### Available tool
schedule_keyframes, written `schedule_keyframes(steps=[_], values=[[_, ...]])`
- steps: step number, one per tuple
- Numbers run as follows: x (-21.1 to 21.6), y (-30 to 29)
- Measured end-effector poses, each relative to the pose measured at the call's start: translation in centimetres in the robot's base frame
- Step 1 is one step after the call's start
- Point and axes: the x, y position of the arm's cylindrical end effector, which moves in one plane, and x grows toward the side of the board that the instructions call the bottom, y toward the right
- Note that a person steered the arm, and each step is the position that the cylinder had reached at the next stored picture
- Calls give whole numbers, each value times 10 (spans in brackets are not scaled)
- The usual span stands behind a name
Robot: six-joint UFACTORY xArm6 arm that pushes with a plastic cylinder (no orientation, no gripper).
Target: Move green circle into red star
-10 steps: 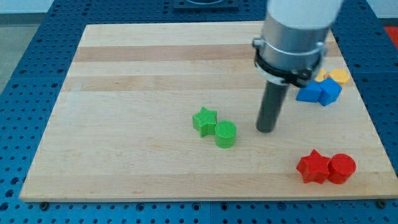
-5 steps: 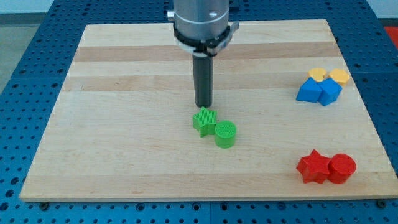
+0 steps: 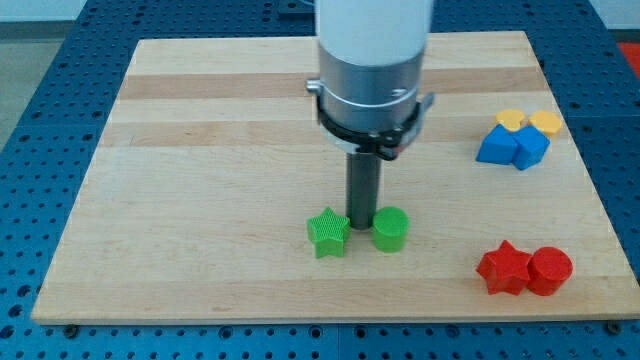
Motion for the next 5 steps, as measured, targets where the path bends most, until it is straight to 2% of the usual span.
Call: schedule_keyframes(steps=[2,5], values=[[27,55],[30,63]])
